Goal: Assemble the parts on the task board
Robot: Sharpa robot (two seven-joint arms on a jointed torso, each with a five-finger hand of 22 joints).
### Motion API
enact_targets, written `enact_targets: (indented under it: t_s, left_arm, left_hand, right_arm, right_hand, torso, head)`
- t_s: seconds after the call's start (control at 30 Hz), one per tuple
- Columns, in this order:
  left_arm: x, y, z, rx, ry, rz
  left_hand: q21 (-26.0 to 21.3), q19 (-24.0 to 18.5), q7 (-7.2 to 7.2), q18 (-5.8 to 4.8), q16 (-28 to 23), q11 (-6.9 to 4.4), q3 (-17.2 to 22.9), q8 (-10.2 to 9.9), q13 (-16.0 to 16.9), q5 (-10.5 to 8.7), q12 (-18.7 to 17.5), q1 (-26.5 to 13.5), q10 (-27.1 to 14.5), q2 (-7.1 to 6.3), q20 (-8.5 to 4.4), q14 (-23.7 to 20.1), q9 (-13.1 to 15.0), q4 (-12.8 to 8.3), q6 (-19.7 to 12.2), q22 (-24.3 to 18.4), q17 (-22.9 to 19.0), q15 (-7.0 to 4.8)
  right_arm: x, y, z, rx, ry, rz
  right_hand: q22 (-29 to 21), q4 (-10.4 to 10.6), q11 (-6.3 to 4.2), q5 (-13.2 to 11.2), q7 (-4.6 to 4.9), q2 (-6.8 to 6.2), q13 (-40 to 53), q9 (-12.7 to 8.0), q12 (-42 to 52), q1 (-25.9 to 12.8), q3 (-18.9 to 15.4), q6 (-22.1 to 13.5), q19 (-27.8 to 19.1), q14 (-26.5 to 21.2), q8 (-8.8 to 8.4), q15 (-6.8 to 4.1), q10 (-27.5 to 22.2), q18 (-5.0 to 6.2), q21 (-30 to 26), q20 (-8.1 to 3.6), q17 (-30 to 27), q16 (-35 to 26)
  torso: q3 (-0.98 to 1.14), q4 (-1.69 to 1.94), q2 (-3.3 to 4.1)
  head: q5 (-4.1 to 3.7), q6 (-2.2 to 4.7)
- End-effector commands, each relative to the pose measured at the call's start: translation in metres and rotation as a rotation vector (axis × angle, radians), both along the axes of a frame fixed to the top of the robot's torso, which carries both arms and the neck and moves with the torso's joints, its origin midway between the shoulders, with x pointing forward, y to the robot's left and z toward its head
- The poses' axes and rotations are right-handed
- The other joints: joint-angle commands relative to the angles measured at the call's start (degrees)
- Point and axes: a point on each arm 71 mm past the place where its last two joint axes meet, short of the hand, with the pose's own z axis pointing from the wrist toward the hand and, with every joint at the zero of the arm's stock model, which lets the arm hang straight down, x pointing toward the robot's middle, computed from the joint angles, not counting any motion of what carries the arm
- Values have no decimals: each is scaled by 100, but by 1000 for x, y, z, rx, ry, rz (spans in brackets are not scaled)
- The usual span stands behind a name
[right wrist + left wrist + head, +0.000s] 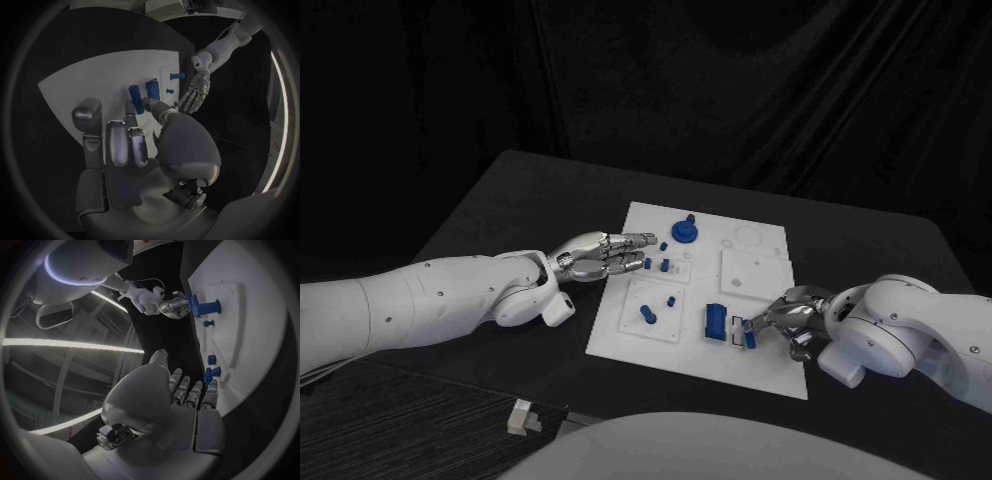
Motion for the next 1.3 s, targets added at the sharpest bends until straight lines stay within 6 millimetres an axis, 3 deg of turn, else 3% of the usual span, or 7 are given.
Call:
enact_targets:
  t_s: [0.03,0.67,0.83,1.3]
  left_arm:
    - [-2,-2,11,-122,-98,-25]
    - [-2,-2,10,-125,-98,-26]
    - [-2,-2,10,-124,-96,-27]
    - [-2,-3,9,-124,-89,-31]
  left_hand:
    - [-13,16,-7,-42,88,18,85,25,-2,79,83,74,-18,-1,46,19,-11,-51,54,21,13,24]
    - [-12,17,-2,-35,82,37,96,24,-2,84,82,83,-16,-5,36,11,-11,-50,54,22,11,-6]
    - [-12,17,-2,-34,87,39,97,24,-2,84,82,84,-16,-5,36,13,-11,-50,53,23,12,-6]
    - [-11,19,-1,-32,92,42,102,21,-3,85,73,86,-20,-3,38,16,-13,-49,39,27,14,-1]
  right_arm:
    - [-1,-2,0,-11,-16,-27]
    - [1,2,-5,-14,-25,-52]
    - [1,1,-7,-17,-26,-61]
    - [1,4,-8,-26,-37,-43]
  right_hand:
    - [715,4,-41,57,-78,193,1437,205,90,52,53,120,-11,374,265,-58,603,-38,-53,4,168,92]
    - [706,41,-38,86,-75,212,1419,217,74,19,13,128,-25,370,277,-58,591,-32,-82,4,144,77]
    - [701,49,-37,86,-73,219,1405,217,61,14,8,114,-31,367,271,-57,581,-28,-101,5,132,68]
    - [696,61,-31,82,-65,229,1394,214,52,12,-6,76,-42,365,254,-53,574,-26,-116,7,124,62]
  torso:
    - [-1,-3,-2]
    - [-2,1,0]
    - [-2,9,4]
    - [1,-5,1]
  head:
    - [-6,-1]
    - [8,-1]
    - [-18,-1]
    - [-10,-1]
